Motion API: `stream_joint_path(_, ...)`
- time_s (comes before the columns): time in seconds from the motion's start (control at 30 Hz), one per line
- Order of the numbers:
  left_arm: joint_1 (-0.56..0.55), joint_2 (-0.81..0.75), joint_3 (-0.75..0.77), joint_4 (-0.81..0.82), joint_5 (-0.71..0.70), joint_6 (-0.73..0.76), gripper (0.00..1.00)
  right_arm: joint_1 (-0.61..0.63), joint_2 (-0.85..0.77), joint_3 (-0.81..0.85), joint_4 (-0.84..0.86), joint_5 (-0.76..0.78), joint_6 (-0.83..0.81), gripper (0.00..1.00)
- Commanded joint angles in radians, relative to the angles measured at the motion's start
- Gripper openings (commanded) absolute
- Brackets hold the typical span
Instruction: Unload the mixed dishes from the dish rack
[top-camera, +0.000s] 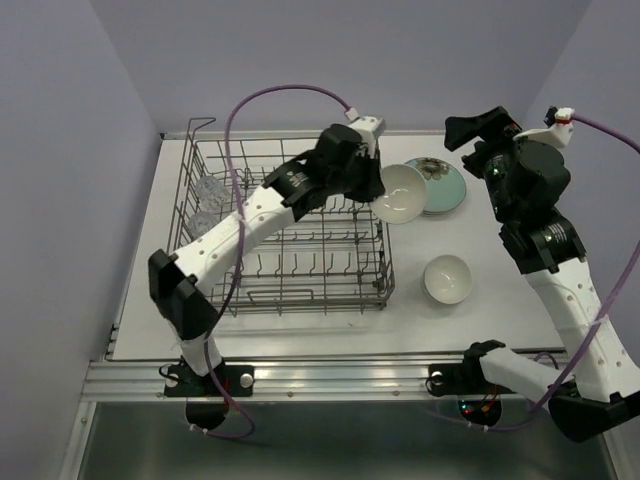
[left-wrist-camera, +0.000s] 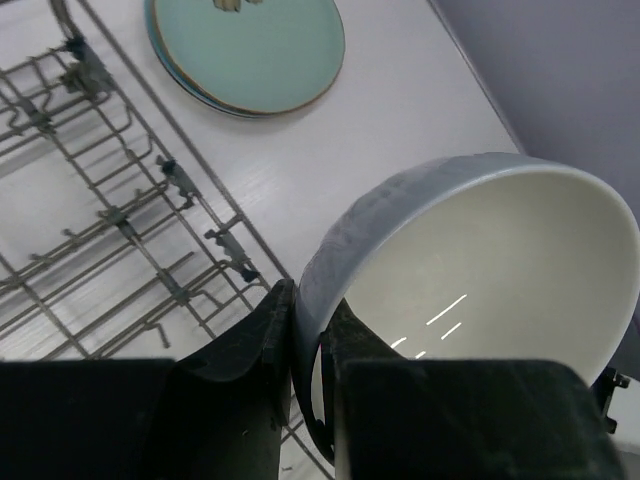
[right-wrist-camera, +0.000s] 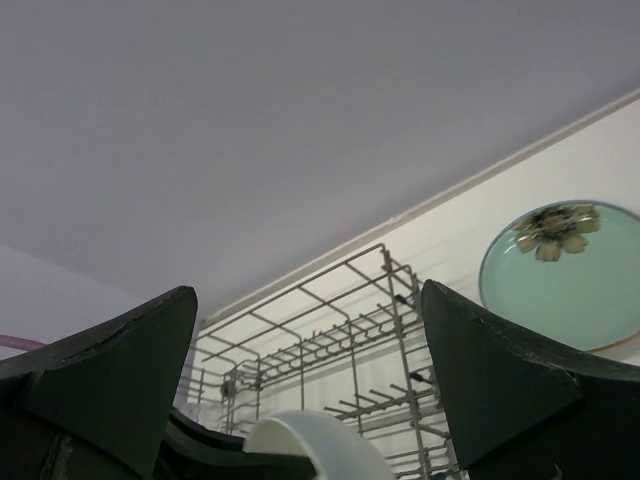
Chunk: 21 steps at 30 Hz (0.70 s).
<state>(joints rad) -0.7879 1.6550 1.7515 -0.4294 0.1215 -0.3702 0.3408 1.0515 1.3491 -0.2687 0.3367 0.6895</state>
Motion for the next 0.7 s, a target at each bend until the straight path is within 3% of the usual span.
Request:
stream_joint_path(0.0,-0.143,0.127,0.24,-0.136,-0.083,0.08,0.0,-0.002,-0.062,0.065,-0.069,0.231,-0.099,1.0)
stream_joint_path(0.3,-0.316,0.474,0.584,-0.264,-0.111,0.139,0.0,-0.002,-0.102,0.044,-0.09,0.271,-0.114,1.0)
stream_joint_path(0.67,-0.366,0.598,0.649,-0.229,-0.223,0.163,0.0,-0.002,-0.067,0.045,-0.092,0.202,-0.111,1.0)
